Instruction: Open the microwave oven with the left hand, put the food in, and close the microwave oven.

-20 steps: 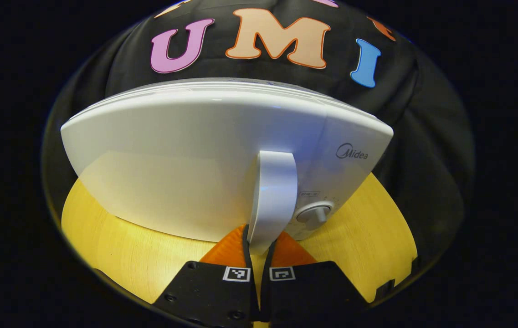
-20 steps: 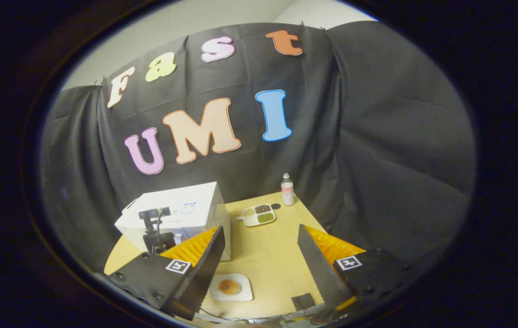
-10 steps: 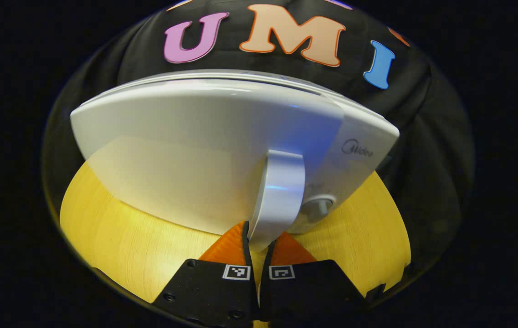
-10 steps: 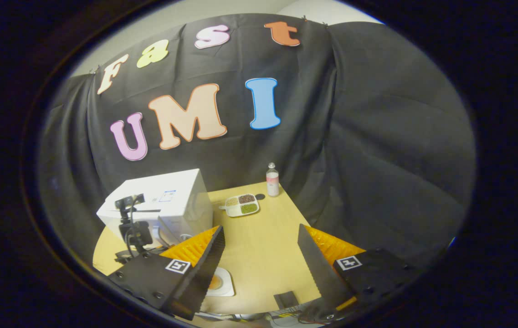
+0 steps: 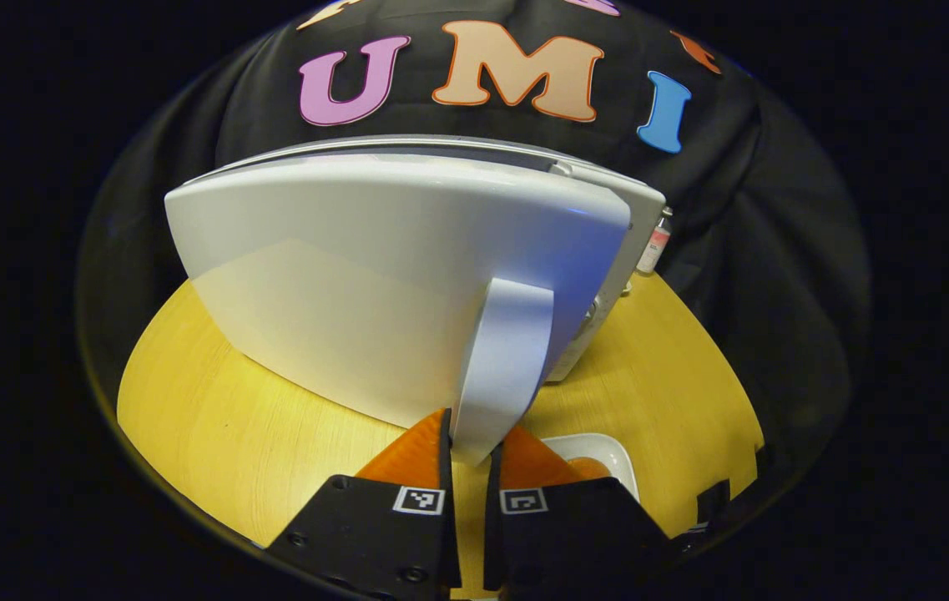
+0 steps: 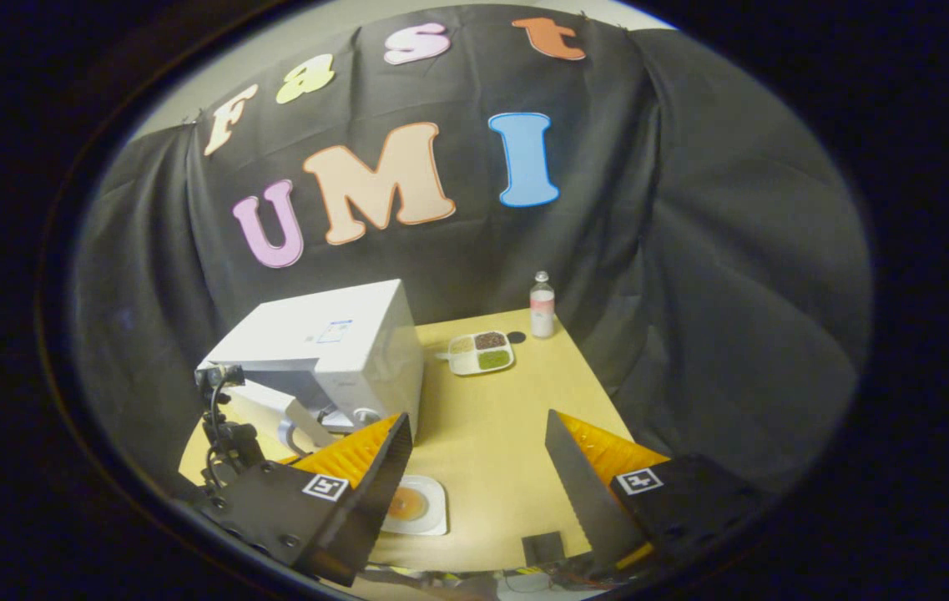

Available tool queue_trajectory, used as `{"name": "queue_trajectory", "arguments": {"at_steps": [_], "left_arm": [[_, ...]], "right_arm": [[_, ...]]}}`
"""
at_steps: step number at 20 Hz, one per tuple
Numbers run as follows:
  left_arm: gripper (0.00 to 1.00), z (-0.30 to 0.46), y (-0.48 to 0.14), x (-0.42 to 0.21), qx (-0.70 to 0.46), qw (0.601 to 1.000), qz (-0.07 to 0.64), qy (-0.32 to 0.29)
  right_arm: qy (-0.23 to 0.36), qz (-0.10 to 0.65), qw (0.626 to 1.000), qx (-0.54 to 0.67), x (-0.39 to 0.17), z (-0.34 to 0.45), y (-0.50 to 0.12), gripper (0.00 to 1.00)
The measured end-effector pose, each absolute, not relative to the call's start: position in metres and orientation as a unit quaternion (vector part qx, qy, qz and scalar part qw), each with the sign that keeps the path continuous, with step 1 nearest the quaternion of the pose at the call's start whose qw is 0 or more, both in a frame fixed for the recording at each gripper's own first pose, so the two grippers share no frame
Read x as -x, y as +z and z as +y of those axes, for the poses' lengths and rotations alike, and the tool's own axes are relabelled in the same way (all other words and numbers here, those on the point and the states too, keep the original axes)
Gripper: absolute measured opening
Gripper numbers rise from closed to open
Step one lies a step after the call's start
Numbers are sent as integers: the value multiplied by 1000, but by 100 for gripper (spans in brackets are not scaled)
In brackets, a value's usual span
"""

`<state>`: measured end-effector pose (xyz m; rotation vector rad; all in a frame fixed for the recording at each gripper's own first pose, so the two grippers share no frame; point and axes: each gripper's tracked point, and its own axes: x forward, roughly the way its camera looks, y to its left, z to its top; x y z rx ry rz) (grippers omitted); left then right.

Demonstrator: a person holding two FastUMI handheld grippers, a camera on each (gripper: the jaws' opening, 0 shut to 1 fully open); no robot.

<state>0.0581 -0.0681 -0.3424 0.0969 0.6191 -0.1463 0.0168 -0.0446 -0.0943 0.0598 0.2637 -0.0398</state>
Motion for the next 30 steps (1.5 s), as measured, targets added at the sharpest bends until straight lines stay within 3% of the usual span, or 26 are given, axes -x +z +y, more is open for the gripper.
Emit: {"name": "queue_trajectory", "arguments": {"at_steps": [1, 2, 3, 5, 6, 7, 9, 10, 11, 12, 14, 15, 16, 19, 21, 22, 30], "left_arm": [[12, -68, -342, -57, -47, 949, 305, -72], [14, -66, -342, -54, -48, 948, 305, -72], [15, -65, -342, -52, -49, 949, 304, -73], [21, -64, -342, -49, -31, 948, 307, -74], [23, -61, -341, -47, -22, 948, 310, -72], [25, -59, -341, -46, -13, 948, 311, -71], [31, -54, -341, -40, -1, 947, 315, -68], [34, -49, -341, -37, -3, 947, 314, -64], [43, -44, -339, -35, -3, 949, 310, -62], [49, -41, -337, -34, -2, 949, 308, -61], [63, -34, -333, -27, 1, 950, 307, -63], [68, -29, -331, -22, 0, 950, 306, -62], [70, -24, -329, -20, -4, 951, 304, -61], [91, -7, -326, -7, -19, 949, 308, -67], [99, 1, -325, 4, -16, 945, 318, -69], [99, 6, -326, 11, -13, 943, 324, -69], [99, 64, -313, 60, -7, 939, 341, -41]], "right_arm": [[-16, 131, 991, -31, -16, -42, -96, 100], [-15, 130, 991, -32, -14, -39, -97, 100], [-15, 130, 991, -34, -12, -38, -97, 92], [-16, 130, 991, -39, -8, -35, -100, 92], [-17, 130, 991, -41, -5, -34, -101, 100], [-18, 131, 990, -43, -3, -34, -103, 92], [-19, 131, 990, -44, 1, -31, -104, 92], [-19, 131, 990, -42, 2, -30, -104, 100], [-19, 130, 991, -41, 3, -29, -103, 100], [-18, 130, 991, -40, 3, -27, -103, 92], [-14, 133, 990, -42, 1, -22, -106, 92], [-11, 135, 990, -41, -1, -19, -106, 100], [-8, 135, 990, -39, -3, -16, -106, 100], [2, 144, 989, -36, -12, -6, -112, 100], [10, 150, 988, -39, -18, 4, -115, 100], [14, 152, 987, -41, -21, 9, -117, 92], [7, 186, 981, -44, -29, 38, -148, 92]]}}
